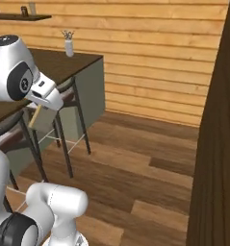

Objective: Start the toaster. Once the lever pops up, take the bread to the plate on the dining counter.

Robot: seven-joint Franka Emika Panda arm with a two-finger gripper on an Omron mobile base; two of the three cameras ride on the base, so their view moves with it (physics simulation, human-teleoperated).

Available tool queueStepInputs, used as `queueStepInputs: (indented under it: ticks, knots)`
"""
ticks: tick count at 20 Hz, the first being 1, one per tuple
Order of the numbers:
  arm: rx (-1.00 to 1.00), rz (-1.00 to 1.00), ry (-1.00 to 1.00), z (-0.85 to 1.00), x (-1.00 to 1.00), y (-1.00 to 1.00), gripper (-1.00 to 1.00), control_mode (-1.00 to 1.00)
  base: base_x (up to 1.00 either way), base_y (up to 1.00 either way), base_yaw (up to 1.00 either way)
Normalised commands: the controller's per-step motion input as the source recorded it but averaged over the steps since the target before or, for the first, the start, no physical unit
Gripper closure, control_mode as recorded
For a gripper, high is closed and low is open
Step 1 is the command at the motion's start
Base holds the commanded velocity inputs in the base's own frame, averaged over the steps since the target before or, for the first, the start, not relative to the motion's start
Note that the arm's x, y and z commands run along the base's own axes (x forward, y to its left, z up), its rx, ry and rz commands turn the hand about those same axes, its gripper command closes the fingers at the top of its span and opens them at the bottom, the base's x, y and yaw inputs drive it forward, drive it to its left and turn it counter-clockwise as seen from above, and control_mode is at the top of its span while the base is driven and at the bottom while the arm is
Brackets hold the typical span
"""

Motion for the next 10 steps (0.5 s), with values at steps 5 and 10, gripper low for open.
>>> queueStepInputs:
  ticks: [5,10]
  knots:
    - [0.00,0.00,0.00,0.00,0.00,0.00,1.00,1.00,0.59,-0.67,0.53]
    - [0.00,0.00,0.00,0.00,0.00,0.00,1.00,1.00,0.64,-0.62,0.54]
